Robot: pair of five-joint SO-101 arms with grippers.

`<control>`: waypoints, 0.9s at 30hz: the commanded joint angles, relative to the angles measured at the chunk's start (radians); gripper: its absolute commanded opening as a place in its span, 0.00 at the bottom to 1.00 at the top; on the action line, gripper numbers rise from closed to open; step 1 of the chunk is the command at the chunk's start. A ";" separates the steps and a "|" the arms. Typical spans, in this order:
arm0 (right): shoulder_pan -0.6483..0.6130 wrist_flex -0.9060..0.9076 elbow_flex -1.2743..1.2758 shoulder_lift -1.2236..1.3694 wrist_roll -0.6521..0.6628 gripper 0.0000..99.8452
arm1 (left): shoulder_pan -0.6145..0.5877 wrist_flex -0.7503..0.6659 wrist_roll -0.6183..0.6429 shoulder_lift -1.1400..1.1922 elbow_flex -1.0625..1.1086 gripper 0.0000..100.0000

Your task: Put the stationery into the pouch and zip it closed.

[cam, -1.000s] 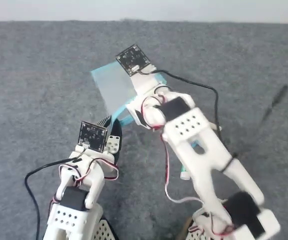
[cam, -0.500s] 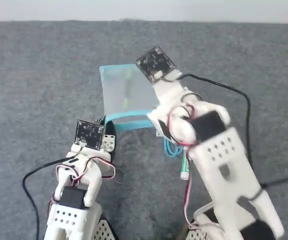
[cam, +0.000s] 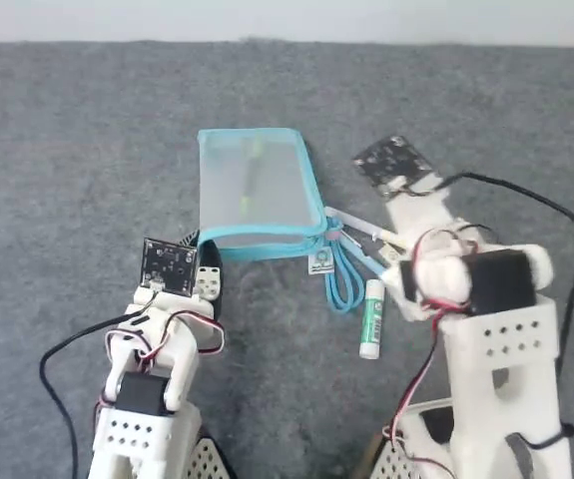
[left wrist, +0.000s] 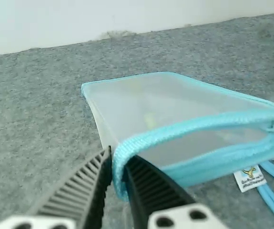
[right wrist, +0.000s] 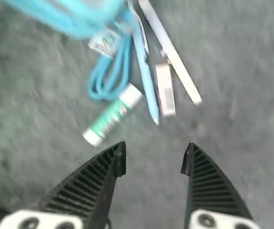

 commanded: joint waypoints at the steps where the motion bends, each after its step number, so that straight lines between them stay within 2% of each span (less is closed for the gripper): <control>1: 0.101 0.021 0.074 -0.041 0.133 0.22 | -0.008 -0.032 0.008 -0.015 -0.025 0.01; 5: 0.194 -0.071 0.230 -0.047 0.256 0.22 | -0.008 -0.031 0.008 -0.015 -0.025 0.01; 11: 0.277 -0.194 0.351 -0.035 0.351 0.22 | -0.008 -0.031 0.008 -0.015 -0.025 0.01; 20: 0.280 -0.318 0.374 -0.016 0.351 0.22 | -0.006 -0.031 0.008 -0.015 -0.025 0.01; 27: 0.285 -0.341 0.262 0.147 0.331 0.21 | -0.002 -0.034 0.008 -0.015 -0.025 0.01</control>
